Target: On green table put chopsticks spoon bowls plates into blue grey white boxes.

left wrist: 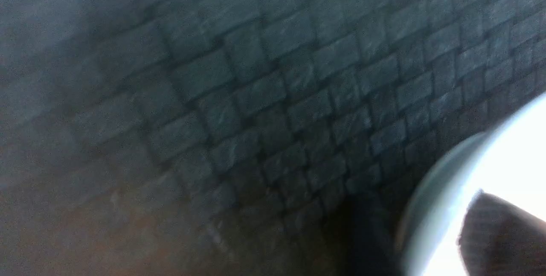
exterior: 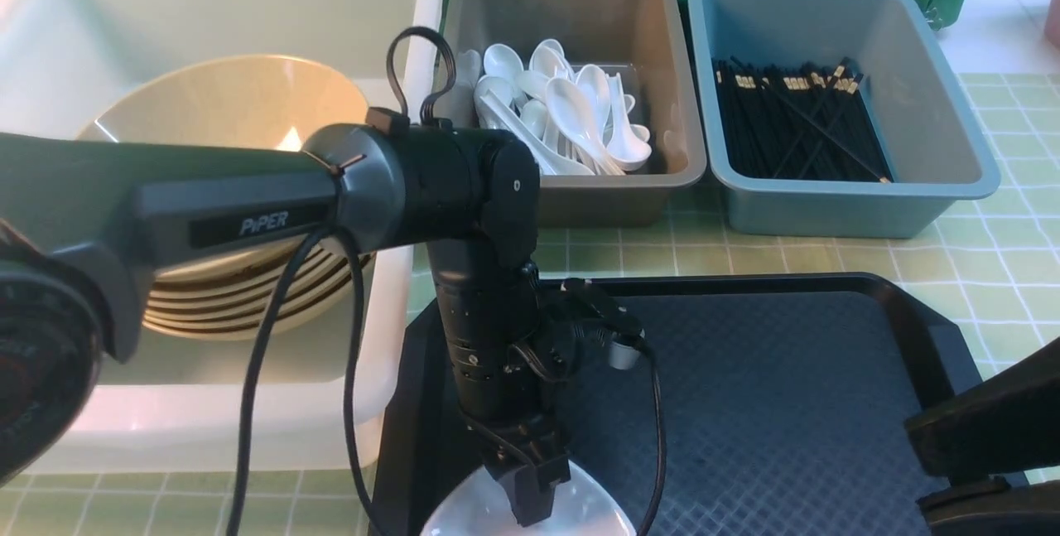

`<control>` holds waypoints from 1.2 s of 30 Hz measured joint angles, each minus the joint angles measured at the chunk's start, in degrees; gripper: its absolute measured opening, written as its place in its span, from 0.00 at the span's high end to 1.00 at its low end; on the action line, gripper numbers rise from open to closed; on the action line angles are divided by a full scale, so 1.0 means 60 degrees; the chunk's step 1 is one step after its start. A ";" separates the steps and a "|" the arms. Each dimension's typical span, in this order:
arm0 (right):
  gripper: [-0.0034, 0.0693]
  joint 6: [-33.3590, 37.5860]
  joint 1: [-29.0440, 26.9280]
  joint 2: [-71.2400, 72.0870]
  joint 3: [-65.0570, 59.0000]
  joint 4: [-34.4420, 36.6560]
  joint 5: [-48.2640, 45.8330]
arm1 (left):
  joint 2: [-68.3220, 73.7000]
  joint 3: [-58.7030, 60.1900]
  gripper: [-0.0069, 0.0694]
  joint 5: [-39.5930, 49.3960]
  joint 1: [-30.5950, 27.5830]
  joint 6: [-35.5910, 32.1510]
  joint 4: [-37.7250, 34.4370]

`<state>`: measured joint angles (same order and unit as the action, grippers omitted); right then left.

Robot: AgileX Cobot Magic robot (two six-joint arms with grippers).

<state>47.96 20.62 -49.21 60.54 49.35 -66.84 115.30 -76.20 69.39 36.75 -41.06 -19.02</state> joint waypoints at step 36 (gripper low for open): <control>0.63 0.0000 0.0000 0.0000 0.0000 0.0000 0.1276 | -0.7080 0.0836 0.89 -0.0695 -1.0629 0.2273 -0.3872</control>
<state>47.96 20.62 -49.21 60.54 49.35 -59.18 72.82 -71.19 65.22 -27.02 -27.43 -42.25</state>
